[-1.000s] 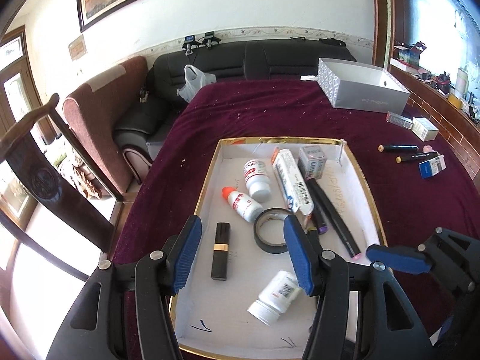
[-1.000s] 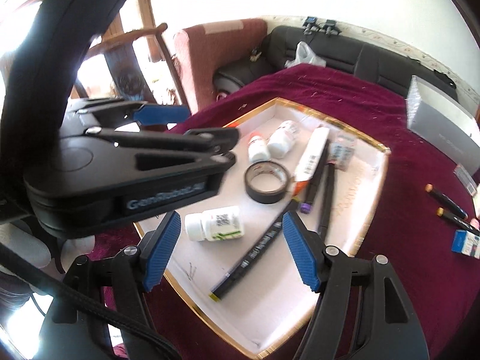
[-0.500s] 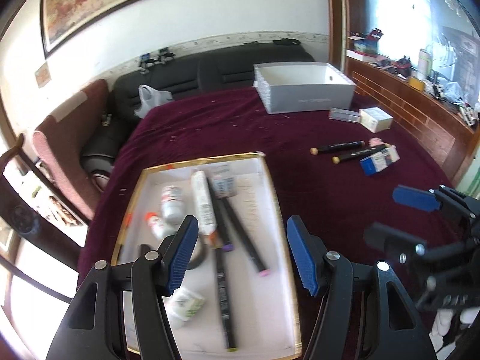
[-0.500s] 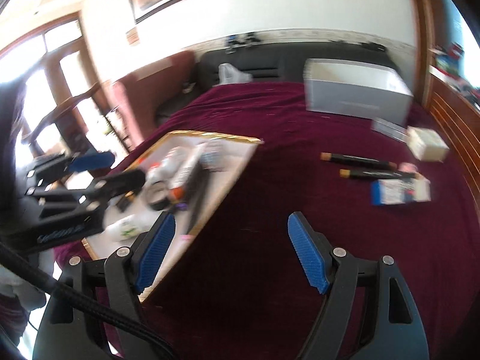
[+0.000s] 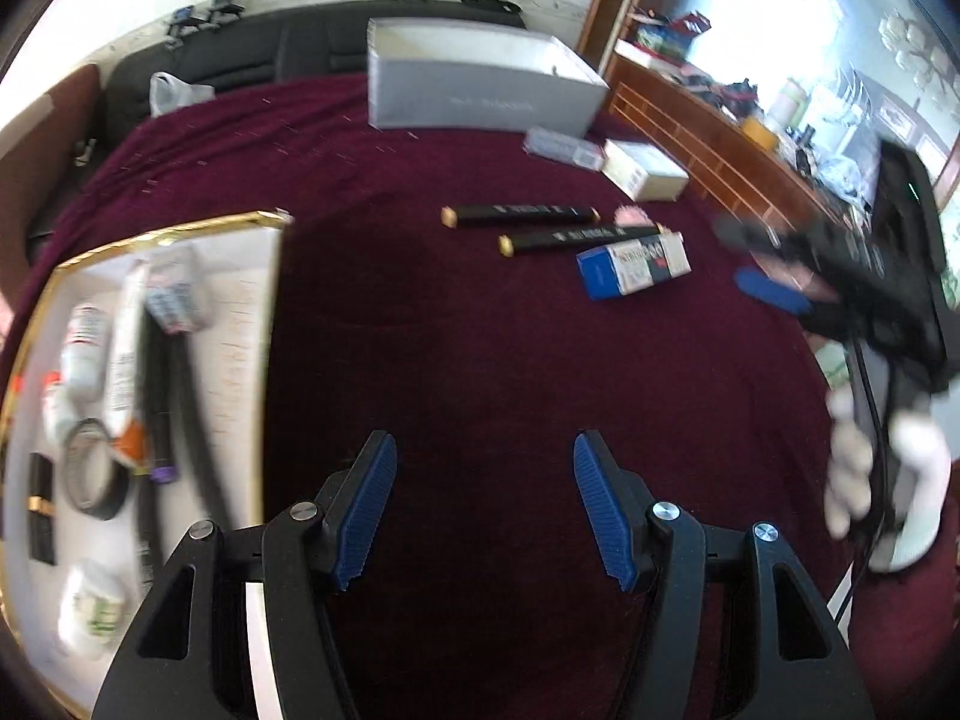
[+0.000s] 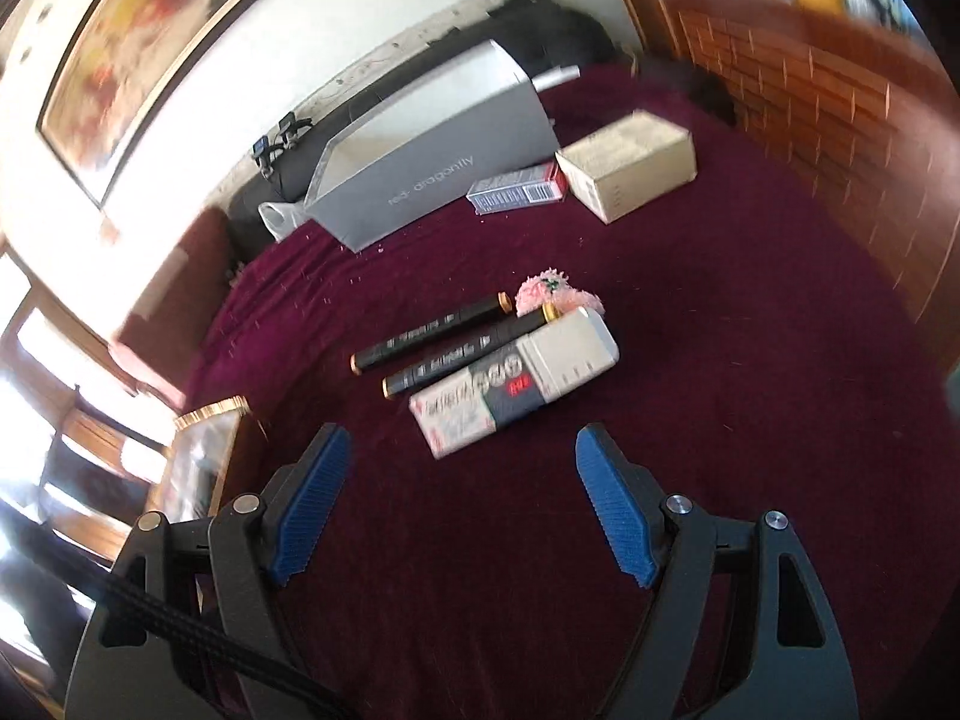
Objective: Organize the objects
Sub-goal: 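Move both grippers from the tray over the loose markers and box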
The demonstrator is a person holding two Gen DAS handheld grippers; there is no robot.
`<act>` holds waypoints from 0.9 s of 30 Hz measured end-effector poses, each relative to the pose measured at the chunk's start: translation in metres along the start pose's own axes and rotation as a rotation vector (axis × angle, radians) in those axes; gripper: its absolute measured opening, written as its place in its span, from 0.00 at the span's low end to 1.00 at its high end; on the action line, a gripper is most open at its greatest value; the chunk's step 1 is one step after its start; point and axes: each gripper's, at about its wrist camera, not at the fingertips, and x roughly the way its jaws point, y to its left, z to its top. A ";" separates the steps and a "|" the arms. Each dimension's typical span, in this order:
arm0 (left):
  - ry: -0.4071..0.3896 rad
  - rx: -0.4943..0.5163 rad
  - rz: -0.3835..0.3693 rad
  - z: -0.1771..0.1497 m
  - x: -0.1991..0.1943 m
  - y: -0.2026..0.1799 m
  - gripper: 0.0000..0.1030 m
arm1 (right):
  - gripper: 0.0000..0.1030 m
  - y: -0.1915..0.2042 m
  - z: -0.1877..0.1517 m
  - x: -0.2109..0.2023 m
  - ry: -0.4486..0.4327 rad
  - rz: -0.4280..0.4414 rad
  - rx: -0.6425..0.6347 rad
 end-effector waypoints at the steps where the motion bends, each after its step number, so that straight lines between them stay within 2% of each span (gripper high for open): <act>1: 0.008 0.004 -0.005 0.000 0.004 -0.002 0.54 | 0.75 -0.004 0.008 0.008 0.006 0.009 0.030; 6: 0.039 0.013 -0.019 0.004 0.018 -0.001 0.54 | 0.75 0.007 0.033 0.040 0.002 -0.039 -0.001; 11: 0.054 -0.015 -0.022 0.014 0.025 0.008 0.54 | 0.75 0.029 0.051 0.082 0.073 0.066 -0.022; 15: 0.053 -0.023 -0.034 0.017 0.023 0.012 0.54 | 0.75 0.019 0.051 0.109 0.152 0.078 0.062; 19: 0.030 0.013 -0.027 0.022 0.019 0.009 0.54 | 0.75 -0.001 0.023 0.087 0.179 0.163 0.111; 23: -0.018 0.114 -0.007 0.036 0.024 -0.009 0.54 | 0.75 -0.016 -0.003 0.043 0.151 0.232 0.102; 25: -0.035 0.165 -0.014 0.044 0.031 -0.022 0.53 | 0.77 -0.029 -0.009 0.023 0.091 0.250 0.118; 27: -0.055 0.218 -0.013 0.053 0.038 -0.036 0.53 | 0.78 -0.043 -0.009 0.005 0.004 0.215 0.134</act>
